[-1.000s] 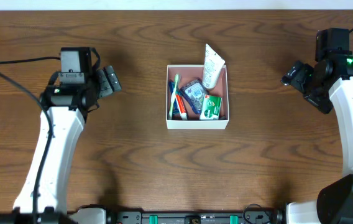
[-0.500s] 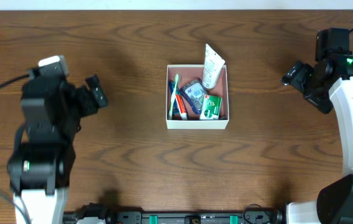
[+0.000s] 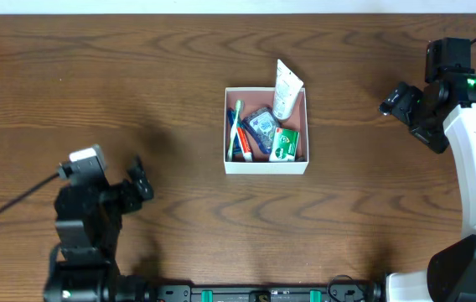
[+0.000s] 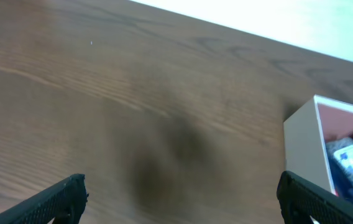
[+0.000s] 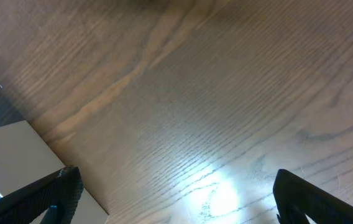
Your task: Pack container
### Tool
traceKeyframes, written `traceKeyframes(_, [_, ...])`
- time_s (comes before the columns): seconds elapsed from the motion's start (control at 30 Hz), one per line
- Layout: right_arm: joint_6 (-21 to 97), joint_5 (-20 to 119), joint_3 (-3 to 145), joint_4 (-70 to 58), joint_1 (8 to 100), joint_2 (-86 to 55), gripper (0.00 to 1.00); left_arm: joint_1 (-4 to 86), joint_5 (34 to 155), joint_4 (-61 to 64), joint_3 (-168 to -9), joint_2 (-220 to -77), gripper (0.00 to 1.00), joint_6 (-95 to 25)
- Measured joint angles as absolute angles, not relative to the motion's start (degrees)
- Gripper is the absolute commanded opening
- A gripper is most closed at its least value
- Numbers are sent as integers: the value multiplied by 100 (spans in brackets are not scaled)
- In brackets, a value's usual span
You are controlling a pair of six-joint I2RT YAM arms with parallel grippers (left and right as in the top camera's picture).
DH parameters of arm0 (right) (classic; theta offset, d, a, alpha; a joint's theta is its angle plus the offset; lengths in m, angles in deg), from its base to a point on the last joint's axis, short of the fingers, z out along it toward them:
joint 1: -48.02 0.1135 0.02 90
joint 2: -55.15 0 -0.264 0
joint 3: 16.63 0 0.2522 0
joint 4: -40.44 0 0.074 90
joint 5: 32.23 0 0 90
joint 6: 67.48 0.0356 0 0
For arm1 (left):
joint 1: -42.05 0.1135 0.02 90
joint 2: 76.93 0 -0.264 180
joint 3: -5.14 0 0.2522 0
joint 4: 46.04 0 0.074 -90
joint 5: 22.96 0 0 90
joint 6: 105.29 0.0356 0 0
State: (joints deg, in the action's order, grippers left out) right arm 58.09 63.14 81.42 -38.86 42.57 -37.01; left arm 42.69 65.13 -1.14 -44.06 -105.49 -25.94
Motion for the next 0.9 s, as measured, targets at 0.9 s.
traceKeyframes(0.9, [5809,6316,8142,-3888,4257,-3701,99,4269,6515,-853,-1674,-7845,98,-2900])
